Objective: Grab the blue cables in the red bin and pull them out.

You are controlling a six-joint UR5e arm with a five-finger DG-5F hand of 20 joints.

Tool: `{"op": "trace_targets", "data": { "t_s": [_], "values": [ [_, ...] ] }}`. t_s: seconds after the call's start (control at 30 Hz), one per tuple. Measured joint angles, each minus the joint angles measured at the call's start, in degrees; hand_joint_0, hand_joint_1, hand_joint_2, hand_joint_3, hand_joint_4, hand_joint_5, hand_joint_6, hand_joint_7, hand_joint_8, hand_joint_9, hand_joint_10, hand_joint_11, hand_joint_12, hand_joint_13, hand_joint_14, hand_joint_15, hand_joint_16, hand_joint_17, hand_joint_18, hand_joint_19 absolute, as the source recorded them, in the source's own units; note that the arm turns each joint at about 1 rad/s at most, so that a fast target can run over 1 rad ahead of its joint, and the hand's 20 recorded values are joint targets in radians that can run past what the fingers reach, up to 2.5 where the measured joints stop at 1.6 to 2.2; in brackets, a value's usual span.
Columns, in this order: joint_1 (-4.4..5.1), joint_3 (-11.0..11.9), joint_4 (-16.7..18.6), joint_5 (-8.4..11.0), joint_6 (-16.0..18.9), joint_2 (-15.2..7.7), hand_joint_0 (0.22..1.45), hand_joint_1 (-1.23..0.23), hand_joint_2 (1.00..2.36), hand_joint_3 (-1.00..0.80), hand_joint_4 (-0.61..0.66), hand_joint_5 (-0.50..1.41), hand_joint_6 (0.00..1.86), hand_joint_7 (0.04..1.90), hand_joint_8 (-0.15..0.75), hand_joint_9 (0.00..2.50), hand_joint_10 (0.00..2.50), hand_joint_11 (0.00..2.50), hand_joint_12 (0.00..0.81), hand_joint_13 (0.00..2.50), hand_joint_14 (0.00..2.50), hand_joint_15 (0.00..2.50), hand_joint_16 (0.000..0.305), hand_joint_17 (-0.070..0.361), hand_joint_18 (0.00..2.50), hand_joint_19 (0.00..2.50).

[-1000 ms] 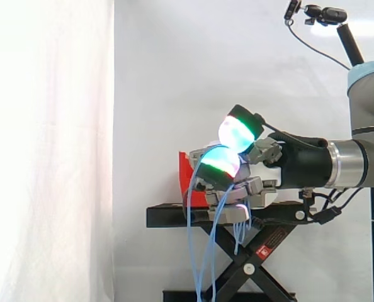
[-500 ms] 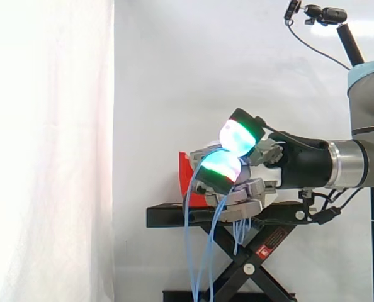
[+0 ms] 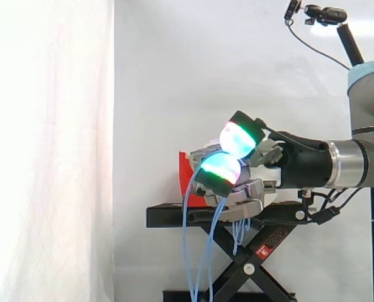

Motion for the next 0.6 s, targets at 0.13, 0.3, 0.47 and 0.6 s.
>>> {"op": "trace_targets", "data": {
  "t_s": [0.13, 0.3, 0.47, 0.6],
  "values": [
    [-0.01, -0.02, 0.0, 0.0, -0.01, 0.0, 1.03, -0.98, 1.0, -1.0, 0.08, 0.47, 1.29, 0.3, 0.252, 0.72, 1.76, 1.06, 0.292, 0.9, 2.5, 0.96, 0.034, 0.076, 1.36, 1.84],
    [-0.01, 0.0, 0.01, 0.0, -0.03, 0.0, 1.03, -0.98, 1.0, -1.0, 0.09, 0.47, 1.29, 0.31, 0.253, 0.72, 1.76, 1.06, 0.294, 0.9, 2.5, 0.95, 0.034, 0.076, 1.36, 1.82],
    [0.0, 0.0, 0.01, 0.0, -0.05, 0.0, 1.04, -0.98, 1.0, -1.0, 0.1, 0.48, 1.29, 0.31, 0.251, 0.72, 1.76, 1.08, 0.295, 0.89, 2.5, 0.95, 0.034, 0.077, 1.35, 1.81],
    [-0.01, -0.02, 0.03, 0.0, -0.05, 0.0, 1.04, -0.98, 1.0, -1.0, 0.09, 0.48, 1.29, 0.32, 0.253, 0.73, 1.75, 1.07, 0.296, 0.89, 2.5, 0.95, 0.034, 0.076, 1.35, 1.8]
  ]
}}
